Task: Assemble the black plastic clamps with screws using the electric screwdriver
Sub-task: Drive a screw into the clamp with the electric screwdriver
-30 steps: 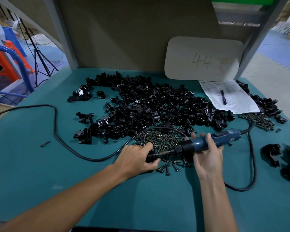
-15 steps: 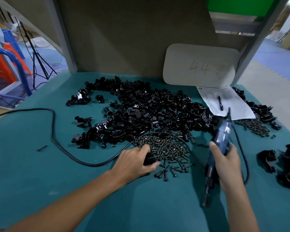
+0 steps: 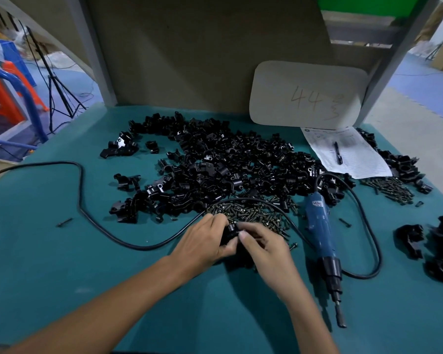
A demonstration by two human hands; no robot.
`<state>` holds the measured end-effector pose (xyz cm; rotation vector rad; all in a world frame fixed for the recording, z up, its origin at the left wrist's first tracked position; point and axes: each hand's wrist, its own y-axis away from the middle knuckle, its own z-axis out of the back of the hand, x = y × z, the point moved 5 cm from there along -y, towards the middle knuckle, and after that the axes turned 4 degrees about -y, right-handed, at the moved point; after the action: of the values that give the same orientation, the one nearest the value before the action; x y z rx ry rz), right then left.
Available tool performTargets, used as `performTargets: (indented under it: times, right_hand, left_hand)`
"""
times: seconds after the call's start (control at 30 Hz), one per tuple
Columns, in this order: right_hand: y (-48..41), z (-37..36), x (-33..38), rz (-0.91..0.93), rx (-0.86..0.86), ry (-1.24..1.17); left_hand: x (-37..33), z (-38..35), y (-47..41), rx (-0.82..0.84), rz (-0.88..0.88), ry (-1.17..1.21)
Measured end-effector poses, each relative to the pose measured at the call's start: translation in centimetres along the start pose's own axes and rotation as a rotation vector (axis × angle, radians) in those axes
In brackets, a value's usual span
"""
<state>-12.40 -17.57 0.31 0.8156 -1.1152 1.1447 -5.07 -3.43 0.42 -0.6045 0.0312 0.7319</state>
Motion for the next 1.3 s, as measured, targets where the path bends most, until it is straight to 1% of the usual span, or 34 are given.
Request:
performTargets:
  times: [0.07,0.17,0.33,0.4,0.47,0.6,0.77,0.87,1.0,1.13,1.2,1.23,1.3]
  right_hand:
    - [-0.1,0.2,-1.0,-0.016,-0.041,-0.130]
    - [0.1,0.3,-1.5,-0.010,-0.062,-0.254]
    - [-0.1,0.7,-1.8,-0.022,-0.142,-0.279]
    - [-0.3,0.8,-1.6,-0.017,-0.137,-0.224]
    - [-0.5,0.8,-1.2,-0.010,-0.122,-0.115]
    - [-0.8,1.1,-0.5,-0.001,-0.008,0.022]
    - [-1.3,1.5,0.4,0.058,0.080,0.273]
    - [-1.4,1.4,0.9,0.084,0.110,0.324]
    - [-1.5,1.2,1.3,0.098,0.118,0.321]
    - [-1.4,0.7,1.8,0.101,0.136,0.400]
    - [-1.4,1.7,2.1,0.095,0.111,0.473]
    - [-1.3,2.8,2.1,0.092,0.061,0.527]
    - [-1.0,6.7,1.6,0.071,-0.146,0.698]
  left_hand:
    - [-0.1,-0.1,-0.1,0.020,-0.009,0.010]
    - [-0.3,-0.4,-0.3,0.034,-0.051,-0.001]
    - [-0.4,-0.6,-0.3,0.062,-0.084,0.013]
    - [-0.4,-0.6,-0.3,0.075,-0.082,0.022]
    - [-0.3,-0.7,-0.3,0.089,-0.077,0.033]
    - [-0.1,-1.0,-0.2,0.126,-0.082,0.057]
    - [-0.3,-0.8,-0.2,0.131,-0.121,0.041]
    - [-0.3,-0.7,-0.1,0.123,-0.134,0.033]
    - [-0.3,-0.7,-0.2,0.129,-0.133,0.026]
    - [-0.4,-0.6,-0.2,0.139,-0.118,0.032]
    - [-0.5,-0.7,-0.2,0.151,-0.122,0.025]
    - [-0.5,-0.7,-0.2,0.155,-0.120,0.017]
    - [-0.3,-0.8,-0.2,0.167,-0.108,-0.002]
